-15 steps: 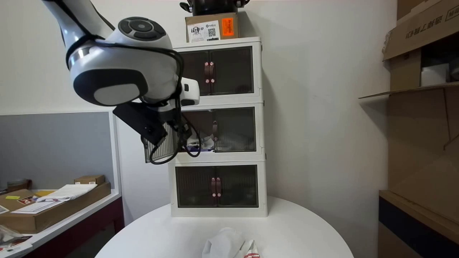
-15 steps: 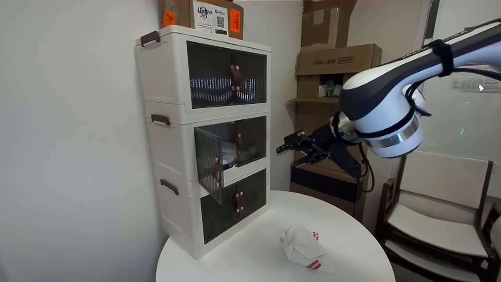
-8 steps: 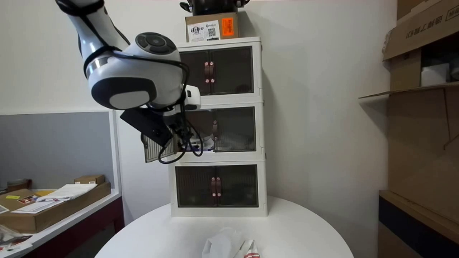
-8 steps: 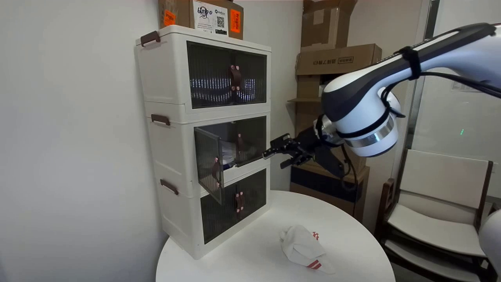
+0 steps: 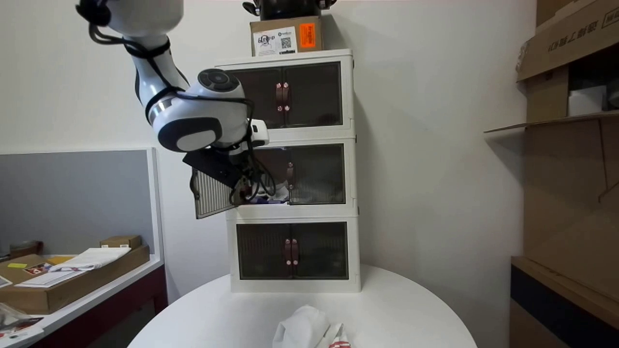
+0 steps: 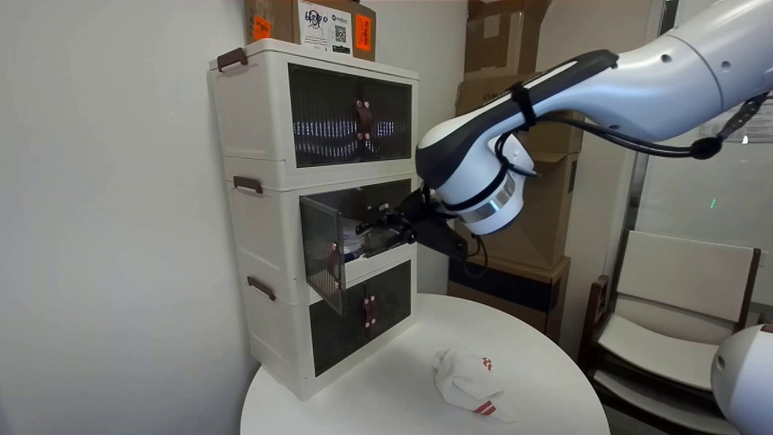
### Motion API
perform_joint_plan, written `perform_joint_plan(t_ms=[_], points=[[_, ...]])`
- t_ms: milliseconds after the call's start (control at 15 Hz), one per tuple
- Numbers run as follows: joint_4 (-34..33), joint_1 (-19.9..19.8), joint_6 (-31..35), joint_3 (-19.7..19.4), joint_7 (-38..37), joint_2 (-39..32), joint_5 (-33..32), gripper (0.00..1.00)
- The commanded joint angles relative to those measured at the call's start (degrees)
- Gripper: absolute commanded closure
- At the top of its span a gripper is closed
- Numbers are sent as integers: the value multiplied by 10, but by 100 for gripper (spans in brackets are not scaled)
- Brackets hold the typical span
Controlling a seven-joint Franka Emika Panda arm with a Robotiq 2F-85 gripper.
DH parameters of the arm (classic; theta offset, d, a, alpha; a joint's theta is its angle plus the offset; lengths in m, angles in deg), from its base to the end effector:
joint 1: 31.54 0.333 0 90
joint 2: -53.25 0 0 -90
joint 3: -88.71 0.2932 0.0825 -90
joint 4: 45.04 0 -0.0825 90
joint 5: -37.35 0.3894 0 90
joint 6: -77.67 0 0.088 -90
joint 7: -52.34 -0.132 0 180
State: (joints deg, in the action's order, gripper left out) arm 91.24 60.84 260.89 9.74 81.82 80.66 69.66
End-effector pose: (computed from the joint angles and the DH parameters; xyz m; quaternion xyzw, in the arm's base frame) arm 0.5546 0.0582 0.3881 -0.8834 0.0164 -0.3908 0.2582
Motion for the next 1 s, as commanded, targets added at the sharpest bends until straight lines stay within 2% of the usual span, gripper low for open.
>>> perform_joint_plan(t_ms=[0, 200, 467, 667, 933], points=[[-65, 155, 39, -137, -12, -35, 10, 0], [-99, 272, 62, -248, -18, -24, 6, 0], [-145, 389, 78, -361, -19, 8, 0, 0], [-183, 444, 78, -412, -18, 29, -3, 0], [-230, 489, 79, -448, -15, 61, -6, 0]])
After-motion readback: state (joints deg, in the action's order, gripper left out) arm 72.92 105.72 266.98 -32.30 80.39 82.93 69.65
